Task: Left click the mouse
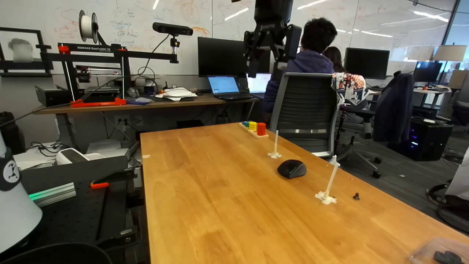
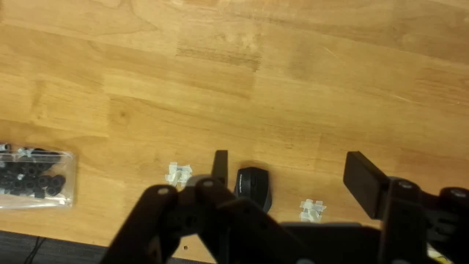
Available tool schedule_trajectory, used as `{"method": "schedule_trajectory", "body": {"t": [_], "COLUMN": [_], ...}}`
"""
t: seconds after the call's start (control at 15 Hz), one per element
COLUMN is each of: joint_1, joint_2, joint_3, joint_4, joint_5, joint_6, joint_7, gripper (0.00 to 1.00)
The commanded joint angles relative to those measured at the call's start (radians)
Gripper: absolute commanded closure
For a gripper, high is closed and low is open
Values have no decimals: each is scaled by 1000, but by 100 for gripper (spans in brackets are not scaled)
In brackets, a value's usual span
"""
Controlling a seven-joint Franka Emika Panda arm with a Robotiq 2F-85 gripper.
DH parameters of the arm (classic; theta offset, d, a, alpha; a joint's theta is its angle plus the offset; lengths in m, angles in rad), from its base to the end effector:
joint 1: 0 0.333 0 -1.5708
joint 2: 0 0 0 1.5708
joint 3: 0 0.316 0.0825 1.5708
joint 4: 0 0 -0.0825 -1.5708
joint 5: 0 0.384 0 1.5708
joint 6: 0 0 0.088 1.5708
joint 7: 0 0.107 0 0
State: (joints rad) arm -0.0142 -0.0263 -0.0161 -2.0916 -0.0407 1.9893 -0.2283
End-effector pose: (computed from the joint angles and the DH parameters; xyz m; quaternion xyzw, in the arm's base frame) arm 0.5306 -0.0186 0.4281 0.9933 0.1077 -0.0400 0.0130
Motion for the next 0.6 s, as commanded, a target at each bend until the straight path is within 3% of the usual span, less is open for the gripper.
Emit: {"method": "schedule_trajectory", "body": {"t": [0.0,0.13,0.53], "joint_1": [1,1,0], "joint_2": [-2,-5,-5], "joint_3": [-1,-2,-2], "joint_4": [1,1,1], "joint_5": [8,12,12], "joint_6": [-15,-25,-27], "joint_7": [-3,-5,-7], "gripper": [12,0,0]}}
